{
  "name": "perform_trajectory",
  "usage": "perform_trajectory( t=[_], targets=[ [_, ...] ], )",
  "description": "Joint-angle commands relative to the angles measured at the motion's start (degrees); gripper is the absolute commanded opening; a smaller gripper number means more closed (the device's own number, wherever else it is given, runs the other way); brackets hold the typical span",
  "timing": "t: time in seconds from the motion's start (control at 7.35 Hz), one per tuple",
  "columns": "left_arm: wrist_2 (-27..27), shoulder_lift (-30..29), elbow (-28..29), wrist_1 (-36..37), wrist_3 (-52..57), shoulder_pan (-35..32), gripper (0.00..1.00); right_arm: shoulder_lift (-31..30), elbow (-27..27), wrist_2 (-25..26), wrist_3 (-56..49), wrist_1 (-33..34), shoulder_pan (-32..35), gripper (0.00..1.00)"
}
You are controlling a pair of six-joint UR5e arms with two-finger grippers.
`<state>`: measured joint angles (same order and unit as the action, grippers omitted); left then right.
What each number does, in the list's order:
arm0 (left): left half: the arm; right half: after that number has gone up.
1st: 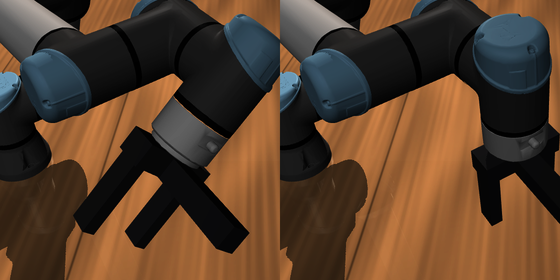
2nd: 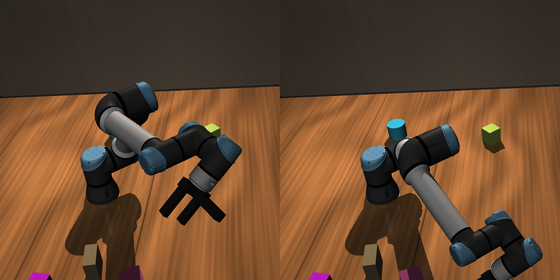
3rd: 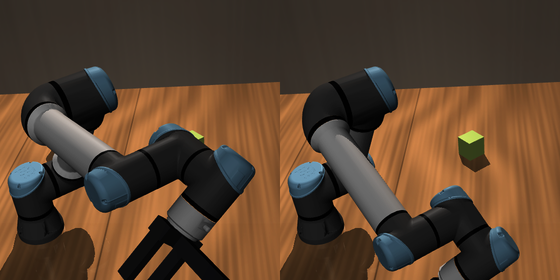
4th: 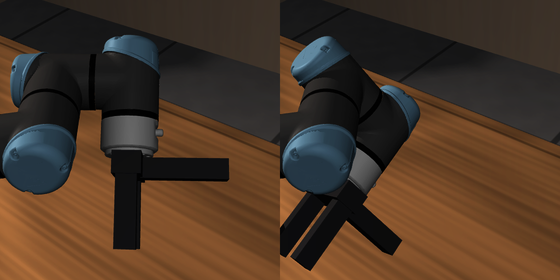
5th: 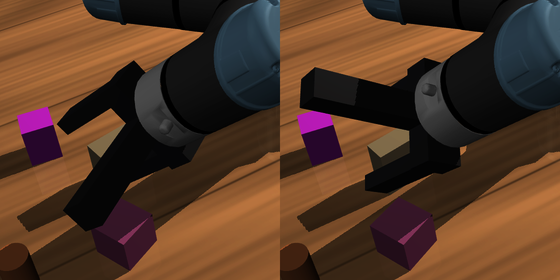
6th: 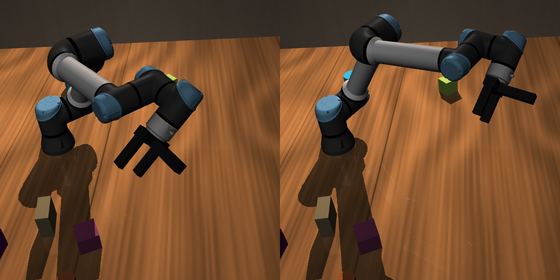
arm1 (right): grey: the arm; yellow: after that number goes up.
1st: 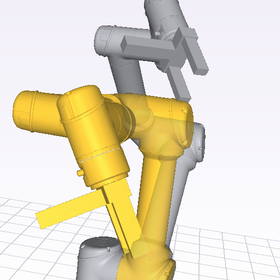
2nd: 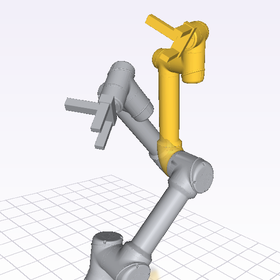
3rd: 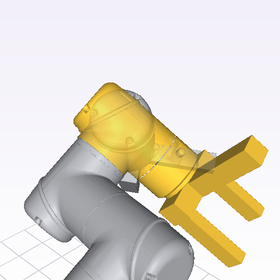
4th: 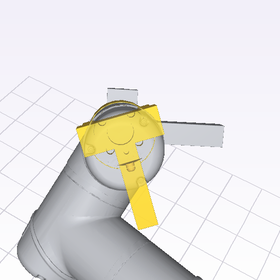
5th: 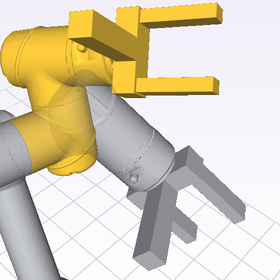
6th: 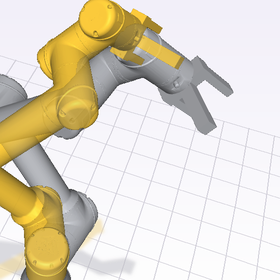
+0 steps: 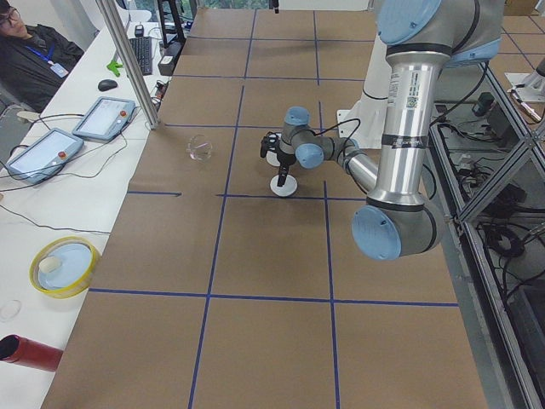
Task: Remove funnel from cup
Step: 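Grasp the white funnel with the left gripper and lift it upright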
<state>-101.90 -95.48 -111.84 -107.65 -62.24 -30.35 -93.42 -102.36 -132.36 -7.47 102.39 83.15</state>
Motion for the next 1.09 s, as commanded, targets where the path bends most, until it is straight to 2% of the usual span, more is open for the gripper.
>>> perform_trajectory(
  t=[0.0, 0.14, 0.27, 0.41, 0.54, 0.82, 0.95],
  targets=[
    [-1.54, 0.12, -0.04, 0.07, -0.07, 0.2, 0.58, 0.0, -0.03, 0.0, 0.0, 0.0, 0.0, 1.0],
    [-1.46, 0.12, -0.13, 0.16, -0.07, 0.2, 0.37, 0.0, 0.06, 0.0, 0.0, 0.0, 0.0, 1.0],
    [-1.46, 0.2, -0.39, 0.16, -0.07, 0.11, 0.06, 0.0, -0.03, 0.0, 0.0, 0.0, 0.0, 1.0],
    [-1.46, 0.29, -1.09, 0.16, 0.02, -0.15, 0.0, 0.0, 0.06, 0.0, 0.09, 0.0, 0.0, 1.0],
    [-1.46, 0.47, -2.05, 0.25, 0.02, -0.59, 0.0, 0.0, -0.03, 0.0, 0.0, 0.0, 0.0, 1.0],
    [-1.55, 7.12, -11.07, 0.51, 0.98, -2.94, 0.0, 0.0, -0.03, 0.0, 0.0, 0.0, 0.0, 1.0],
    [-2.33, 7.15, -13.64, 1.82, 0.9, -4.27, 0.0, 0.08, -0.03, 0.0, 0.0, 0.0, 0.0, 1.0]
  ],
)
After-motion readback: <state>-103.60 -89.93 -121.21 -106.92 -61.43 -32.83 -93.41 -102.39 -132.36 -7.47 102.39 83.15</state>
